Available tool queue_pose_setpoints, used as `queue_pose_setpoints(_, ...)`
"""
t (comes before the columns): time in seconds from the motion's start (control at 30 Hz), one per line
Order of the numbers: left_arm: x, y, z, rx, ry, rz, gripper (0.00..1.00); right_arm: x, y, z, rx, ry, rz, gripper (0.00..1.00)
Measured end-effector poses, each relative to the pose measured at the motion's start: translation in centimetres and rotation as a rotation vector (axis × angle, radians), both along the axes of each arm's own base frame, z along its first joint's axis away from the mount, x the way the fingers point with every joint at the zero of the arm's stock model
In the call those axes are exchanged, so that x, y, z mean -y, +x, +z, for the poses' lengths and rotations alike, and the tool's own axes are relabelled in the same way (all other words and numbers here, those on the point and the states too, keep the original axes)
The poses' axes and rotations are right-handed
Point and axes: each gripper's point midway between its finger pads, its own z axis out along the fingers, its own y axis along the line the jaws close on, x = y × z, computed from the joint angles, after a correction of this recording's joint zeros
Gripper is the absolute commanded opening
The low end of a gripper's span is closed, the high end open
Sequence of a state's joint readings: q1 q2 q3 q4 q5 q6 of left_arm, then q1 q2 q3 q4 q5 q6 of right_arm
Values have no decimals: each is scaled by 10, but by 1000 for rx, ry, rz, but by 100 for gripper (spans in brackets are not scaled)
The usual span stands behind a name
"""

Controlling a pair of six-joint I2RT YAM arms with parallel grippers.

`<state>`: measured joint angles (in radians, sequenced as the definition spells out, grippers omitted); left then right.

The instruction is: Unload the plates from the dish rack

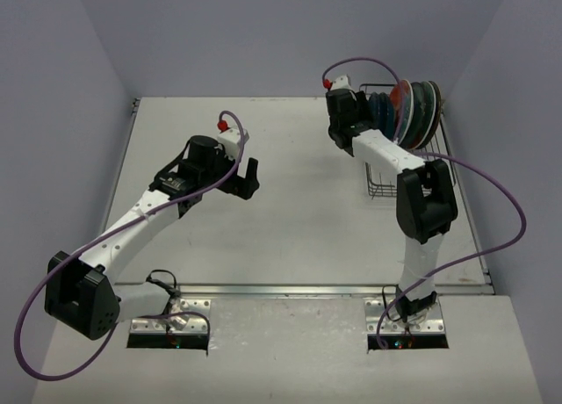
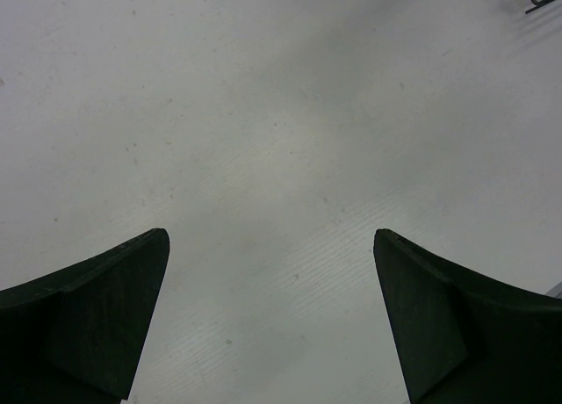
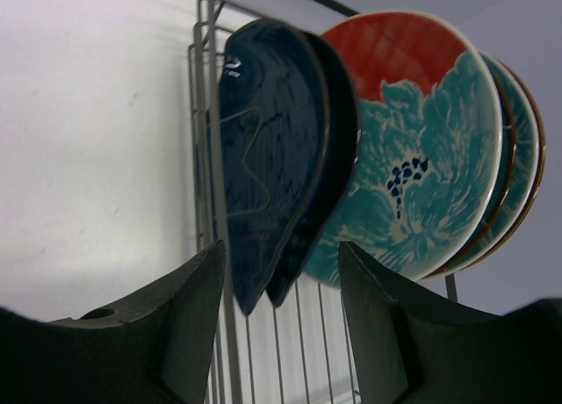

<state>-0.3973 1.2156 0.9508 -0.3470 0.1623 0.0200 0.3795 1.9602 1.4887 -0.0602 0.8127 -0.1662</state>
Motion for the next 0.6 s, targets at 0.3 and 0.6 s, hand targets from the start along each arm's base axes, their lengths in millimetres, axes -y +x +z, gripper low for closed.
queue_pose_setpoints(0.3, 3, -1, 3, 1, -12, -15, 100, 40, 35, 18, 59, -24, -111, 55)
queue_pose_setpoints(0.6, 4, 0, 5, 4, -15, -17, 100, 50, 54, -3, 38, -40, -134, 51)
